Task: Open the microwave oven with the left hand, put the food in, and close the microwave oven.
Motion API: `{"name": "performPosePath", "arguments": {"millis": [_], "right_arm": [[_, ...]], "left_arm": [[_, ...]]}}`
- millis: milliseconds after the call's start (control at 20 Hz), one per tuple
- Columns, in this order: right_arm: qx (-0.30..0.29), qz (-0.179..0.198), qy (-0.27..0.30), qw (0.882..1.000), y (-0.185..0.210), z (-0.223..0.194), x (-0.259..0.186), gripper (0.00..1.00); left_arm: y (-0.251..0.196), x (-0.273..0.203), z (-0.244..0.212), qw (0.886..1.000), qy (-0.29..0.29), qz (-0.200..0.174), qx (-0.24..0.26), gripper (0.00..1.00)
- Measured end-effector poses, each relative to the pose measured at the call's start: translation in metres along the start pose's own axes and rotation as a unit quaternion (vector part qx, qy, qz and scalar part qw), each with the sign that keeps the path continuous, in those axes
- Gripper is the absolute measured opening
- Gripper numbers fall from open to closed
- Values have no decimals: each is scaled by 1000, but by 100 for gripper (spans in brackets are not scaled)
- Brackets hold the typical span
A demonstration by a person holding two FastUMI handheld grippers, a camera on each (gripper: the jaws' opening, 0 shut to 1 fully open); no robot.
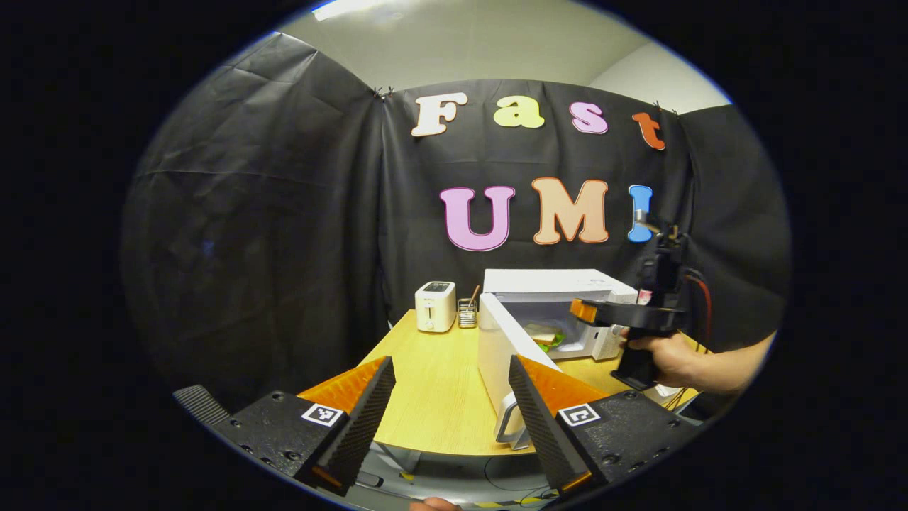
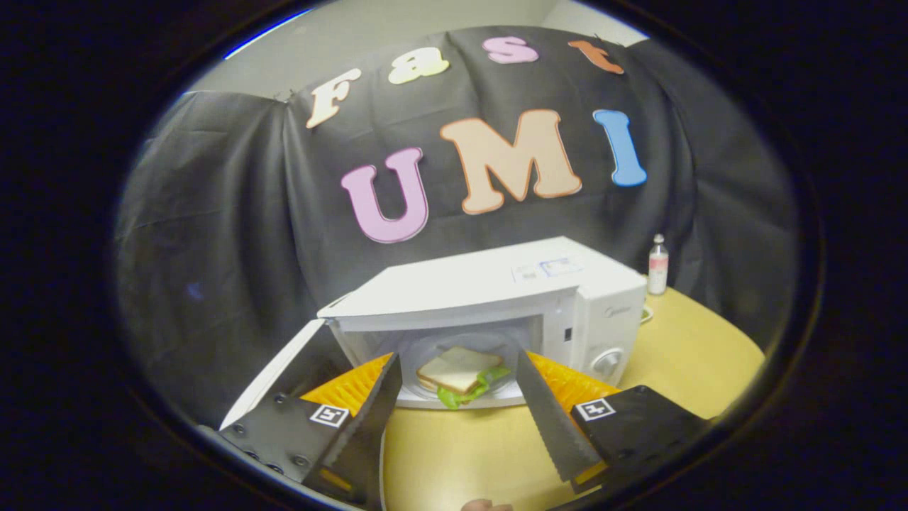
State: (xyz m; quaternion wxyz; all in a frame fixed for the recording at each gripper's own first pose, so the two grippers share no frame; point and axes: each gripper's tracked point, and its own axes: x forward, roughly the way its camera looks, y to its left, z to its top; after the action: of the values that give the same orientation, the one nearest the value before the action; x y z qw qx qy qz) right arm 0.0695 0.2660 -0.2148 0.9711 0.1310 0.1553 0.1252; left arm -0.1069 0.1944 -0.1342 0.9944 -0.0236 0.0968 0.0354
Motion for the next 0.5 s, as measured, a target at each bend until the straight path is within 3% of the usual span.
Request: {"name": "performPosePath", "arguments": {"millis": [50, 100, 200, 450, 500], "right_arm": [[3, -2, -6, 1000, -6, 9, -17, 99], [8, -2, -14, 1000, -13, 16, -32, 91], [6, -8, -31, 999, -29, 31, -58, 90], [-5, -9, -39, 999, -55, 46, -125, 91], [-10, -9, -42, 999, -60, 47, -137, 90]], "left_arm": [[-2, 2, -2, 1000, -4, -5, -6, 94], [-3, 6, -4, 1000, -5, -10, -12, 95], [-1, 13, -13, 1000, 3, -13, -22, 91], [6, 29, -27, 999, 17, -20, -45, 95], [8, 32, -31, 999, 21, -18, -42, 91]]}}
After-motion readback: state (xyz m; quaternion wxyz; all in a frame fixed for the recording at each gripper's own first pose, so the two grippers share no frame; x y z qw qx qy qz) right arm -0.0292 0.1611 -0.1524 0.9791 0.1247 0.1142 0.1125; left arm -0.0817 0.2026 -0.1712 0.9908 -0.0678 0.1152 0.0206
